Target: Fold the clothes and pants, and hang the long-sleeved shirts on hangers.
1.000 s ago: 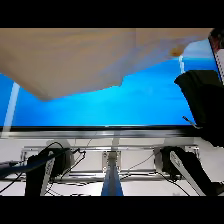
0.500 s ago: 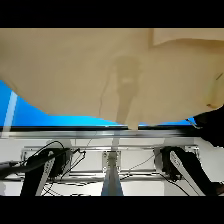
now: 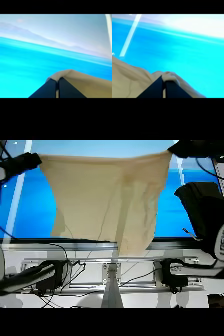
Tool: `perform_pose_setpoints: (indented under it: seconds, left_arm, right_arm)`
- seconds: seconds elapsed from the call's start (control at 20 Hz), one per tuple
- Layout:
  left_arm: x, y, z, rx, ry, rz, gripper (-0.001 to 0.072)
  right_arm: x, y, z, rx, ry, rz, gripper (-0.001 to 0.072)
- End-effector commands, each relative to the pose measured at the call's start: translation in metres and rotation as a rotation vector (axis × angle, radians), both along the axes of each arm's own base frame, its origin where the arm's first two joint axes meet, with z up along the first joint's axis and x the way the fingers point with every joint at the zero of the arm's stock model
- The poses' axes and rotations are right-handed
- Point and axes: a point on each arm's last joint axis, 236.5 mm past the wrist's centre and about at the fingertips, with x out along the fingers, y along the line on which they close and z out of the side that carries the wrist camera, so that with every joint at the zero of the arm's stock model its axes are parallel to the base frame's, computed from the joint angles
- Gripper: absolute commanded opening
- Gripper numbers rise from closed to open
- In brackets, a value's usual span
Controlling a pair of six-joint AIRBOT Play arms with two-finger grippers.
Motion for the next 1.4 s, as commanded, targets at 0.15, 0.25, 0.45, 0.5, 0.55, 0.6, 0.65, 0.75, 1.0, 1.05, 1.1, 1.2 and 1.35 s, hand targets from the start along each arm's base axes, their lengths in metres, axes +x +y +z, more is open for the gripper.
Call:
perform_pose_setpoints:
  seconds: [0.15, 0.25, 0.45, 0.5, 0.55, 0.6, 0.65, 0.75, 1.0, 1.05, 1.1, 1.2, 1.35]
  left_arm:
    - [0.047, -0.006, -0.081, 0.046, 0.007, 0.038, 0.0010]
    - [0.041, -0.011, -0.095, 0.037, 0.062, 0.013, 0.0011]
    - [0.009, -0.016, -0.134, -0.008, 0.261, -0.056, 0.0010]
    - [-0.003, -0.021, -0.148, -0.008, 0.327, -0.100, 0.0011]
    - [-0.016, -0.028, -0.164, 0.001, 0.394, -0.155, 0.0011]
    - [-0.027, -0.031, -0.178, 0.019, 0.455, -0.197, 0.0011]
    - [-0.038, -0.030, -0.192, 0.038, 0.512, -0.222, 0.0010]
    - [-0.049, -0.029, -0.211, 0.052, 0.578, -0.245, 0.0011]
    - [-0.034, -0.023, -0.202, 0.067, 0.513, -0.213, 0.0187]
    - [-0.032, -0.022, -0.195, 0.070, 0.500, -0.213, 0.0415]
    - [-0.030, -0.023, -0.185, 0.073, 0.483, -0.214, 0.0617]
    - [-0.031, -0.021, -0.157, 0.086, 0.442, -0.215, 0.0634]
    - [-0.052, -0.009, -0.098, 0.129, 0.399, -0.222, 0.0632]
  right_arm:
    - [0.043, -0.020, -0.129, 0.007, 0.179, -0.084, 0.0012]
    - [0.041, -0.023, -0.131, -0.019, 0.183, -0.080, 0.0012]
    - [0.012, -0.029, -0.150, -0.103, 0.291, -0.009, 0.0012]
    - [0.001, -0.030, -0.155, -0.115, 0.341, 0.005, 0.0012]
    - [-0.013, -0.030, -0.162, -0.116, 0.405, 0.015, 0.0012]
    - [-0.026, -0.029, -0.169, -0.117, 0.460, 0.024, 0.0012]
    - [-0.038, -0.029, -0.177, -0.116, 0.510, 0.029, 0.0012]
    - [-0.052, -0.027, -0.194, -0.105, 0.570, 0.020, 0.0012]
    - [-0.055, -0.030, -0.219, -0.079, 0.605, -0.082, 0.0447]
    - [-0.054, -0.030, -0.215, -0.081, 0.594, -0.083, 0.0447]
    - [-0.053, -0.031, -0.208, -0.085, 0.579, -0.084, 0.0447]
    - [-0.054, -0.040, -0.190, -0.137, 0.535, -0.089, 0.0446]
    - [-0.073, -0.065, -0.158, -0.277, 0.500, -0.083, 0.0443]
